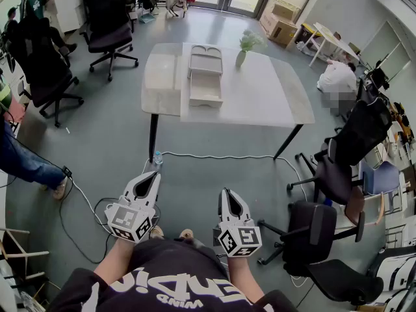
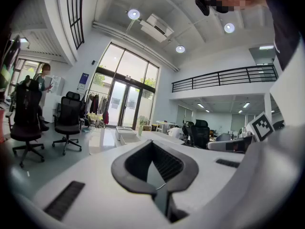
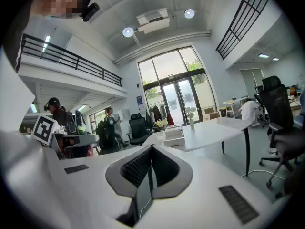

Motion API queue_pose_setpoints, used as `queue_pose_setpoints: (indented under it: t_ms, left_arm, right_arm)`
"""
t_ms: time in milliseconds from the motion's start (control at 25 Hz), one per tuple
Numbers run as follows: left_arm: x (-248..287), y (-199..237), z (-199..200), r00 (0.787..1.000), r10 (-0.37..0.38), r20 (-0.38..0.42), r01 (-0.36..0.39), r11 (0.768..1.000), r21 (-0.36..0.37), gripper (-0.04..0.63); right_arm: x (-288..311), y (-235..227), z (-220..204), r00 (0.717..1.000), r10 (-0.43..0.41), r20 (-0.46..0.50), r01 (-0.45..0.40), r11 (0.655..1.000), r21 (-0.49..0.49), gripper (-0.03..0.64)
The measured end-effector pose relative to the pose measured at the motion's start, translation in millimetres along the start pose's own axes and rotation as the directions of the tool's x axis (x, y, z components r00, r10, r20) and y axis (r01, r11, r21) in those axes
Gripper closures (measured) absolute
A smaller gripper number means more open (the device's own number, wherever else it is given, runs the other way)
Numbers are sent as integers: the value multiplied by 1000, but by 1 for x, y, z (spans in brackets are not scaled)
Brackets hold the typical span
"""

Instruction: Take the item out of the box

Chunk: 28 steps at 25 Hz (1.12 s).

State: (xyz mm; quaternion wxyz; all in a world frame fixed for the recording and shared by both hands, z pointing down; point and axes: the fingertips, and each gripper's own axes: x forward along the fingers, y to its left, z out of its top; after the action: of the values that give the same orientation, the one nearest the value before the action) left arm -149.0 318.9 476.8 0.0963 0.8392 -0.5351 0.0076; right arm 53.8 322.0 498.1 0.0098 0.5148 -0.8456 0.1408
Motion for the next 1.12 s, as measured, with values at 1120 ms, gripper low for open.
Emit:
queue_pose_setpoints:
  t_ms: [1120]
  left_arm:
    - [103, 20, 15, 998, 15, 57, -15, 1000, 13, 586]
  right_arm:
    - [52, -83, 9, 999, -21, 29, 22, 1000, -13, 593]
